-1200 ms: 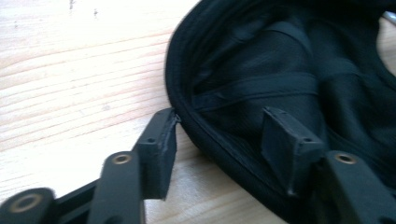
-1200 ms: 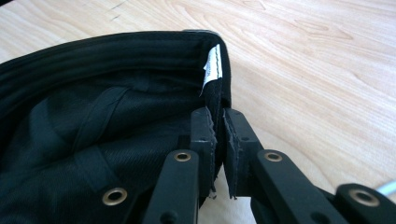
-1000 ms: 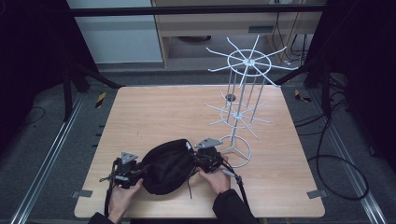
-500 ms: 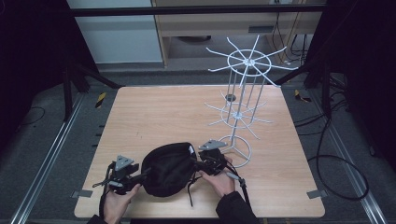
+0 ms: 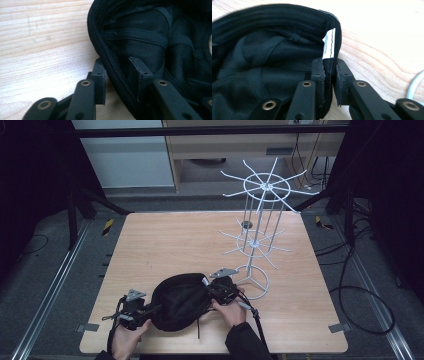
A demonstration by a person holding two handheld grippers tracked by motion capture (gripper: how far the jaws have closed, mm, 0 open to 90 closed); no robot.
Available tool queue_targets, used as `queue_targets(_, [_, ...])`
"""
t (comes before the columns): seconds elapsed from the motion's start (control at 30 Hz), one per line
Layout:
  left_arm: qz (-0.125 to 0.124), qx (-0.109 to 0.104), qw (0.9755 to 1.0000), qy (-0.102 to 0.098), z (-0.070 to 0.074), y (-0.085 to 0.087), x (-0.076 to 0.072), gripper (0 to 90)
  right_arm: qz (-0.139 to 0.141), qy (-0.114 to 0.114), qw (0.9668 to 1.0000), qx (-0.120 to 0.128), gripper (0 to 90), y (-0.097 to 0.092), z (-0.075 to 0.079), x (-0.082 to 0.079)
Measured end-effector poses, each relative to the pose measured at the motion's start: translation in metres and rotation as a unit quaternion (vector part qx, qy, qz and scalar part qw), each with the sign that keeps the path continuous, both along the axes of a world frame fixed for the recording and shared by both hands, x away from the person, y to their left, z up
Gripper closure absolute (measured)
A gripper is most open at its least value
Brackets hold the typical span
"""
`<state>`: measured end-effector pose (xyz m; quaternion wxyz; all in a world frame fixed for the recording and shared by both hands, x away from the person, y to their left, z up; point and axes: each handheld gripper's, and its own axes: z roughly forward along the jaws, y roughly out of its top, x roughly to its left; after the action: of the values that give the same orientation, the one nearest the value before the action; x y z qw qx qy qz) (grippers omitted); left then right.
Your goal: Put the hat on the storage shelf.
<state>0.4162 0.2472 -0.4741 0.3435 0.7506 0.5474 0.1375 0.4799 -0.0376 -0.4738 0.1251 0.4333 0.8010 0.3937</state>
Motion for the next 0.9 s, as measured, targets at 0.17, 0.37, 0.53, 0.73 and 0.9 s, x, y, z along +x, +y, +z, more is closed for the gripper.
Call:
queue_targets(0.17, [0.01,-0.001,0.9996,-0.028,0.001,-0.004,0.008,73.2,0.026,-0.092,0.9947,0.037,80.9,-0.007,0.024,-0.019])
queue_targets(0.37, [0.023,-0.003,0.9984,-0.052,-0.002,-0.01,0.026,76.4,0.074,-0.154,0.9842,0.045,80.8,-0.008,0.048,-0.038])
queue_targets(0.53, [0.018,-0.011,0.9985,-0.051,-0.005,-0.014,0.038,76.9,0.107,-0.175,0.9784,0.023,80.7,-0.007,0.049,-0.052])
queue_targets(0.73, [0.005,-0.006,0.9985,-0.054,-0.01,-0.021,0.043,76.3,0.114,-0.167,0.9792,0.011,80.8,-0.014,0.038,-0.058])
queue_targets(0.9, [0.001,-0.011,0.9985,-0.054,-0.005,-0.018,0.042,64.9,0.093,-0.158,0.983,0.006,80.9,-0.026,0.025,-0.063])
